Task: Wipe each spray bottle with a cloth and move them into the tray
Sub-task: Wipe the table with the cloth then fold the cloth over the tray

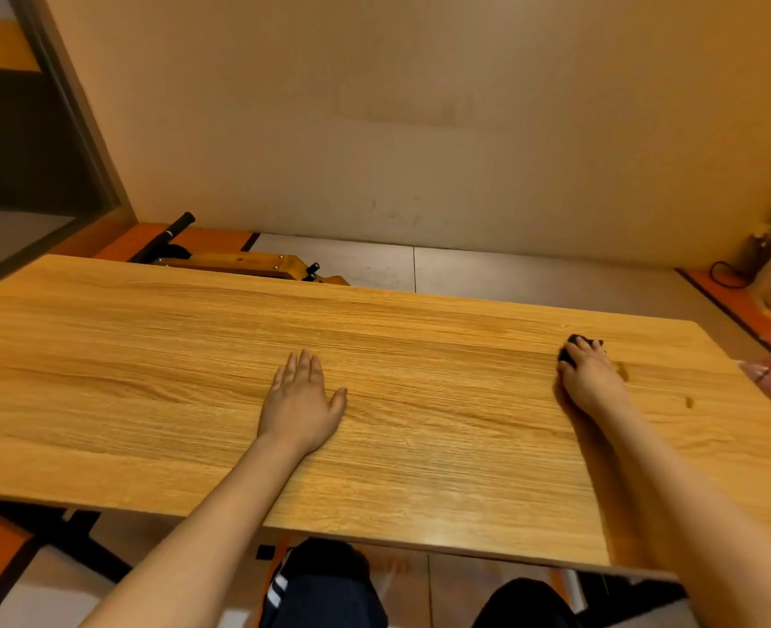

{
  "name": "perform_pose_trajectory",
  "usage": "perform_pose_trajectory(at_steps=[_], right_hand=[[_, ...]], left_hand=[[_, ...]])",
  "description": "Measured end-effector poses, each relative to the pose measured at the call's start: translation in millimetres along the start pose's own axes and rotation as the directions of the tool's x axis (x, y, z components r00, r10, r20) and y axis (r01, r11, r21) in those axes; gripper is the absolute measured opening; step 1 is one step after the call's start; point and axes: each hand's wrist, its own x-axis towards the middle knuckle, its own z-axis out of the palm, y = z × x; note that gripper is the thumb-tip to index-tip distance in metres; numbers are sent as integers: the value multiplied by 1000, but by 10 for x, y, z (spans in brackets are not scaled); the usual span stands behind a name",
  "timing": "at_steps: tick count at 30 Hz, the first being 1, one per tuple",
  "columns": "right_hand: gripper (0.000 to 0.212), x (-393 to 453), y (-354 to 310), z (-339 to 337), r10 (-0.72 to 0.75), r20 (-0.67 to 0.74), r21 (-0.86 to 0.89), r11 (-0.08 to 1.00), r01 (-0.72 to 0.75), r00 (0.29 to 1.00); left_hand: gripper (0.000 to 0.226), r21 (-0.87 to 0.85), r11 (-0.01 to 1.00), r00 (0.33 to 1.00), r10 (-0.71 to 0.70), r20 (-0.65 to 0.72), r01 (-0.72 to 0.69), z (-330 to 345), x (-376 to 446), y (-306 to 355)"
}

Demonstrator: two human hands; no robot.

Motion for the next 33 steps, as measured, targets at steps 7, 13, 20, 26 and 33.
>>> perform_pose_trajectory(at_steps=[7,13,20,26,33], right_hand=[[39,-237,-898,299,-335,-32,-71,941,332,942],[47,-383,-700,282,-415,48,48,909,413,908],[44,-373,756,-183,-71,-37,41,997,72,997],[38,-175,1283,-328,230,-103,11,973,-230,968],[32,-24,210,-67,-80,-77,-37,996,77,994]], left_hand=[[78,4,1000,1000,-11,12,11,50,5,294],[78,-18,996,996,89,-6,-89,78,-94,600],[77,-44,951,951,308,30,-307,283,-198,1427],[77,-25,952,952,305,34,-304,300,-187,1460],[76,-31,954,954,299,30,-298,288,-211,1470]])
